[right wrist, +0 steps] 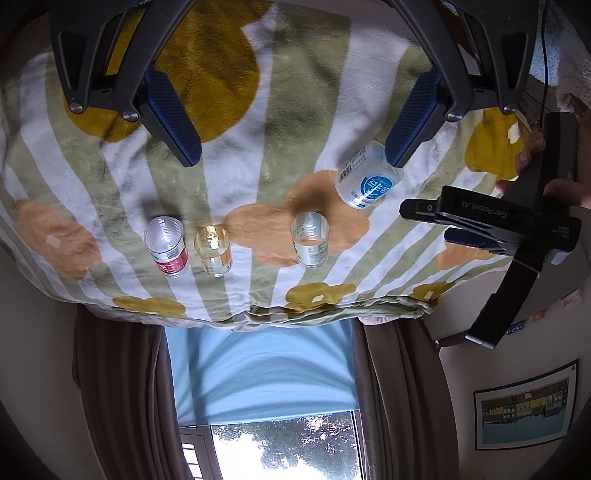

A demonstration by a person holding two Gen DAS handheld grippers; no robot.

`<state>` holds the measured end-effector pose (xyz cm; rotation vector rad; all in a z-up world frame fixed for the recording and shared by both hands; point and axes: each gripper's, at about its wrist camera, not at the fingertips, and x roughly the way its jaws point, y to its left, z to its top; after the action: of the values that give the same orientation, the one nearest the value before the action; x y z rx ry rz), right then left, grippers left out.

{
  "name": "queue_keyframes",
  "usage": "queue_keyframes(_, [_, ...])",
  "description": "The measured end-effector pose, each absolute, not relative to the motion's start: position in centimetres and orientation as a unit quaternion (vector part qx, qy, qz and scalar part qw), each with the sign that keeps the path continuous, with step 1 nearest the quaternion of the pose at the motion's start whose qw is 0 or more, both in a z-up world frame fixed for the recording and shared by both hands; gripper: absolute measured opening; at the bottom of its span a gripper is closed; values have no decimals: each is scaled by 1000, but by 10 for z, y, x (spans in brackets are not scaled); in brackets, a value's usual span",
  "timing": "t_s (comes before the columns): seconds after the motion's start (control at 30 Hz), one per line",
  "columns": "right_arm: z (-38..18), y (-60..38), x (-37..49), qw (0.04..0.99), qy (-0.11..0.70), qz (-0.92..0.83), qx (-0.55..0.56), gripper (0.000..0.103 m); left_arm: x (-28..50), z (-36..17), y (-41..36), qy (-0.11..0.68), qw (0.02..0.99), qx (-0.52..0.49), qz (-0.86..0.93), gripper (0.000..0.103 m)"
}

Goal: Flip cup upside down
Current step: 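Bring the right tool to the white bottle and close on it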

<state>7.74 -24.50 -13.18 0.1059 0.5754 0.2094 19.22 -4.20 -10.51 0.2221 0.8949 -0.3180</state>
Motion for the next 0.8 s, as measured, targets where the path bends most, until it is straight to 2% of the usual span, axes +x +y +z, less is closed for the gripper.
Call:
queue_keyframes(0.17, [-110, -234, 87, 944, 295, 144, 41, 100, 155, -90, -19, 405, 897, 76, -157, 103])
queue_keyframes(0.47, [-105, -202, 156, 865, 430, 248, 72, 100, 118, -146, -7, 408, 894, 38, -182, 103])
queue_keyframes(0.8, [-138, -174, 242, 781, 571, 230, 106, 100, 111, -180, -5, 400, 896, 28, -190, 103])
